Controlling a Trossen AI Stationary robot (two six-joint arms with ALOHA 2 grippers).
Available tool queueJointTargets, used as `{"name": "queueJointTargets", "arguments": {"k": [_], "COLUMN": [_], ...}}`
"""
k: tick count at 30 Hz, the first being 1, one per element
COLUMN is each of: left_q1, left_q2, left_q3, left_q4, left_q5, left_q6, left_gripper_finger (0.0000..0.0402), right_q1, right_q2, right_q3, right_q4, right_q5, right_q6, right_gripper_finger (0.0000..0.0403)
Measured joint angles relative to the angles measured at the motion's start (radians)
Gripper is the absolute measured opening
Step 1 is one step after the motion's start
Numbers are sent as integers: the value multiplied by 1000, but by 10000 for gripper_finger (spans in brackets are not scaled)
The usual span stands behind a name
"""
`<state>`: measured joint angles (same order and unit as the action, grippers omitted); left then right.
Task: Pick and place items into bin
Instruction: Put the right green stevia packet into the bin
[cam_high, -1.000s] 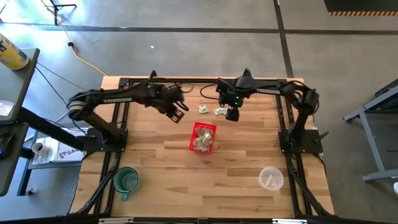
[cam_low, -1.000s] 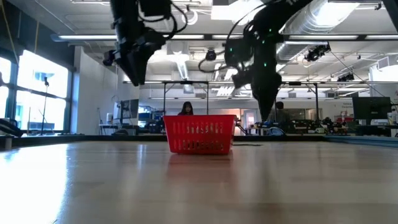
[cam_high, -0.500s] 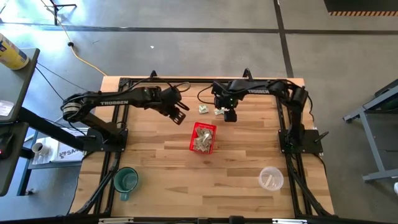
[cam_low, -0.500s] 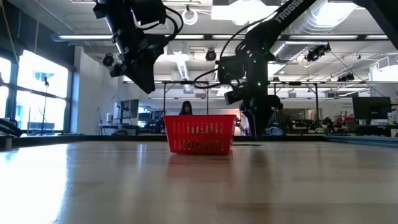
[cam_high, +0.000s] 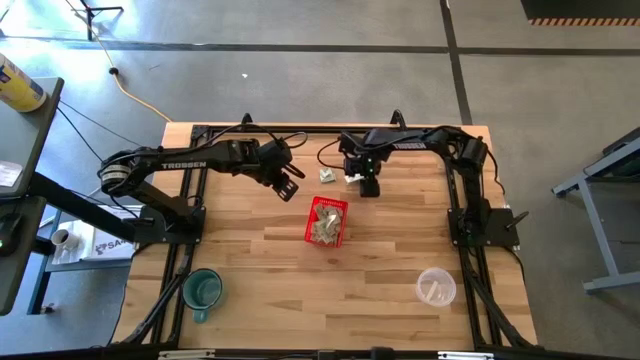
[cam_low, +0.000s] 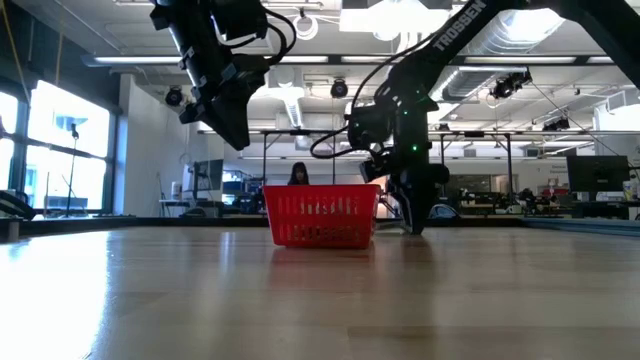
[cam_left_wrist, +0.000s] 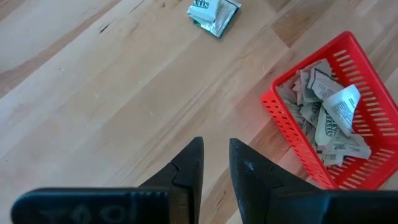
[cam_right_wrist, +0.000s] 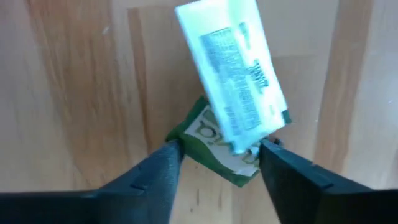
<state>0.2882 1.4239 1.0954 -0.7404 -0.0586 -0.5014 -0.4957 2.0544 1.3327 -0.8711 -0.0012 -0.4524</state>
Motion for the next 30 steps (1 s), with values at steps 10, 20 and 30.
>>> {"name": "queueJointTargets", "arguments": {"k": [10, 20, 30], "left_q1": [0, 0, -84], "left_q2": [0, 0, 0], "left_q3": [0, 0, 0], "left_q4": [9, 38, 39], "left_q5": [1, 58, 133], "left_q6": [-5, -94, -251], "left_gripper_finger": [111, 111, 111], "right_q1": [24, 194, 332], "right_q2": [-37, -281, -244], "right_q3": [-9, -10, -7], "right_q4": [-177, -65, 305], "right_q5": [-68, -371, -372], "right_q6": [128, 329, 367], "right_gripper_finger": [12, 12, 24]}}
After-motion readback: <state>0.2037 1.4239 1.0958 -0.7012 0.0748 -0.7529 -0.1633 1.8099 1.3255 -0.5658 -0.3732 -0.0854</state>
